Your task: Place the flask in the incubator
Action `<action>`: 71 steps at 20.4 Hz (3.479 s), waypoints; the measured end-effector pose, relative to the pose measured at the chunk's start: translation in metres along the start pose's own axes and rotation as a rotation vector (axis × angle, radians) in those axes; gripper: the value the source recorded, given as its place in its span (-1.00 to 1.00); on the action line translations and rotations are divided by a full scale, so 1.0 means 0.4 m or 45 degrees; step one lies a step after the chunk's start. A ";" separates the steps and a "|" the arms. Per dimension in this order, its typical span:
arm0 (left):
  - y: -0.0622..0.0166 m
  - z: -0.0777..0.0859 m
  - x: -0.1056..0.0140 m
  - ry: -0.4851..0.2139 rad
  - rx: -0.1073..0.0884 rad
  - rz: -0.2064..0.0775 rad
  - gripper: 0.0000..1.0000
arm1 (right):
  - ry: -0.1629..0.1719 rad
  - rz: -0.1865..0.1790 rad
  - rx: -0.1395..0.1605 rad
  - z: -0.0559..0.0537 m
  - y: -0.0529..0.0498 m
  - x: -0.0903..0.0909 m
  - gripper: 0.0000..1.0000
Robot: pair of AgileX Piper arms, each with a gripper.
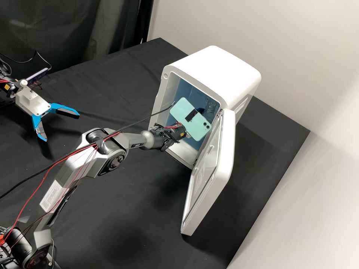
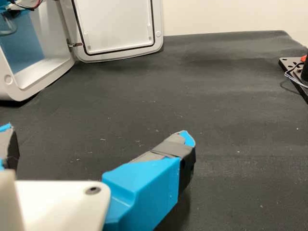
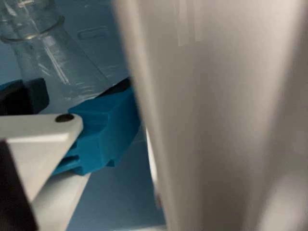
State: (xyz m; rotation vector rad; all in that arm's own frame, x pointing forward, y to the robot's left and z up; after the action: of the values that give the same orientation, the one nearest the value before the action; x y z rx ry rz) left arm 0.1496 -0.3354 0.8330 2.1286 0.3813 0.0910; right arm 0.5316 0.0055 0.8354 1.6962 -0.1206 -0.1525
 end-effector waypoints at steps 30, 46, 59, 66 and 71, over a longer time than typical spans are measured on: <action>-0.005 0.003 0.006 -0.004 -0.016 -0.013 1.00 | -0.057 -0.252 -0.094 -0.002 -0.188 0.021 -1.00; -0.005 0.010 0.009 -0.019 -0.011 -0.014 1.00 | -0.077 -0.153 -0.079 0.071 -0.134 0.043 -1.00; -0.005 0.010 0.009 -0.019 -0.011 -0.014 1.00 | -0.033 -0.155 -0.089 0.072 -0.185 0.047 -1.00; -0.005 0.010 0.009 -0.019 -0.011 -0.014 1.00 | -0.013 -0.145 -0.126 0.076 -0.198 0.049 -1.00; -0.004 0.010 0.009 -0.015 -0.014 -0.012 1.00 | 0.000 -0.130 -0.138 0.084 -0.204 0.052 -1.00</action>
State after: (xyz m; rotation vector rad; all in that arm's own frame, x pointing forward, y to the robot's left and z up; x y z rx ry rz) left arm 0.1536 -0.3367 0.8289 2.1154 0.3826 0.0748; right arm 0.5456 -0.0203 0.7495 1.5947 -0.0252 -0.2319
